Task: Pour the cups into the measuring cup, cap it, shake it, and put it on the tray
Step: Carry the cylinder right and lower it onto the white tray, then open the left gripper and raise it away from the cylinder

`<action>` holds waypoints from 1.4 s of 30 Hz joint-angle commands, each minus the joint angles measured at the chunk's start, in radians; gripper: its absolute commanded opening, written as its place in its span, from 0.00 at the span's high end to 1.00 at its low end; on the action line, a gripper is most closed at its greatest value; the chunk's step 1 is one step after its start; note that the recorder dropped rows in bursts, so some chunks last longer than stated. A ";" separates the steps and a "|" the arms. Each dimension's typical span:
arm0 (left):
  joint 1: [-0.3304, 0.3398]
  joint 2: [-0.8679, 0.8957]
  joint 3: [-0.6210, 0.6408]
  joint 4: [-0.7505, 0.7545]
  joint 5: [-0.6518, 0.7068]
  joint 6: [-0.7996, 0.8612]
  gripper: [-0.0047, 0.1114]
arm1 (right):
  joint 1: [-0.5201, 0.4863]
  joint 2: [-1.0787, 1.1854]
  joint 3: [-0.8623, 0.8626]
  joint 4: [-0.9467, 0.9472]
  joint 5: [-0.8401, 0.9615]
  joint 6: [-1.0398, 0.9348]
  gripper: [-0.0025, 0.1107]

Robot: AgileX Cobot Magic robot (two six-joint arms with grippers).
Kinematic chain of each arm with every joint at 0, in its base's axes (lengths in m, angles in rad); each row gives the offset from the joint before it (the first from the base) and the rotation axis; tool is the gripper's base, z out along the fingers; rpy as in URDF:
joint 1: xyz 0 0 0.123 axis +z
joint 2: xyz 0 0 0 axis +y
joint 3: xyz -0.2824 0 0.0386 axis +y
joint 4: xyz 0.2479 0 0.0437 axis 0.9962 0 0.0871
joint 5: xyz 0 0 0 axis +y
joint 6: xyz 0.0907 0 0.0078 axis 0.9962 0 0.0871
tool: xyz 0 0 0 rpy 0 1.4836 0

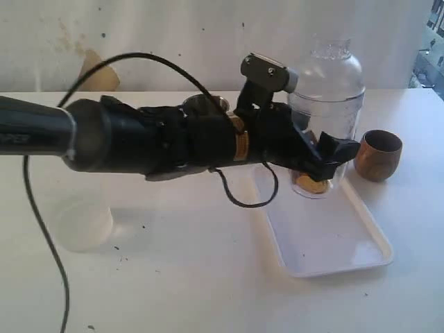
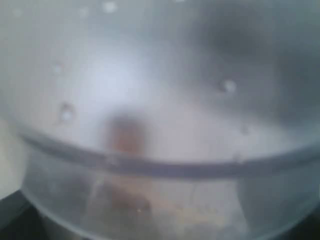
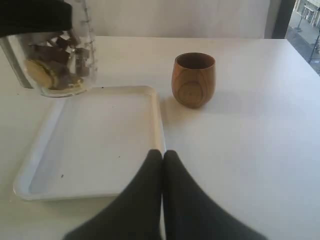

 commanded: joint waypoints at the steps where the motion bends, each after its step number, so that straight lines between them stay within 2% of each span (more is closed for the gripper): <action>1: -0.013 0.095 -0.078 -0.217 -0.032 0.134 0.84 | -0.004 -0.006 0.003 0.000 -0.008 0.002 0.98; 2: -0.013 0.101 -0.078 -0.230 -0.032 0.152 0.78 | -0.004 -0.006 0.003 0.000 -0.008 0.002 0.98; 3: -0.013 0.107 -0.078 -0.229 -0.019 0.188 0.64 | -0.004 -0.006 0.003 0.000 -0.008 0.002 0.98; 4: -0.013 0.107 -0.078 -0.229 -0.013 0.197 0.56 | -0.004 -0.006 0.003 0.000 -0.008 0.002 0.98; 5: -0.013 0.112 -0.078 -0.229 -0.009 0.202 0.42 | -0.004 -0.006 0.003 0.000 -0.008 0.002 0.98; 6: -0.013 0.113 -0.078 -0.231 -0.005 0.202 0.34 | -0.004 -0.006 0.003 0.000 -0.008 0.002 0.98; 9: -0.013 0.113 -0.078 -0.231 0.013 0.181 0.19 | -0.004 -0.006 0.003 0.000 -0.008 0.002 0.98; 11: -0.013 0.113 -0.078 -0.231 0.013 0.180 0.17 | -0.004 -0.006 0.003 0.000 -0.008 0.002 0.98; 21: -0.013 0.083 -0.078 -0.231 0.013 0.214 0.17 | -0.004 -0.006 0.003 0.000 -0.008 0.002 0.98; 25: -0.013 -0.004 -0.078 -0.231 0.013 0.276 0.17 | -0.004 -0.006 0.003 0.000 -0.008 0.002 0.98; 33: -0.013 -0.193 -0.078 -0.231 0.041 0.285 0.20 | -0.004 -0.006 0.003 0.000 -0.008 0.002 0.98; 36: -0.013 -0.271 -0.078 -0.231 0.136 0.294 0.32 | -0.004 -0.006 0.003 0.000 -0.008 0.002 0.98; 42: -0.013 -0.429 -0.078 -0.231 0.465 0.294 0.77 | -0.004 -0.006 0.003 0.000 -0.008 0.002 0.98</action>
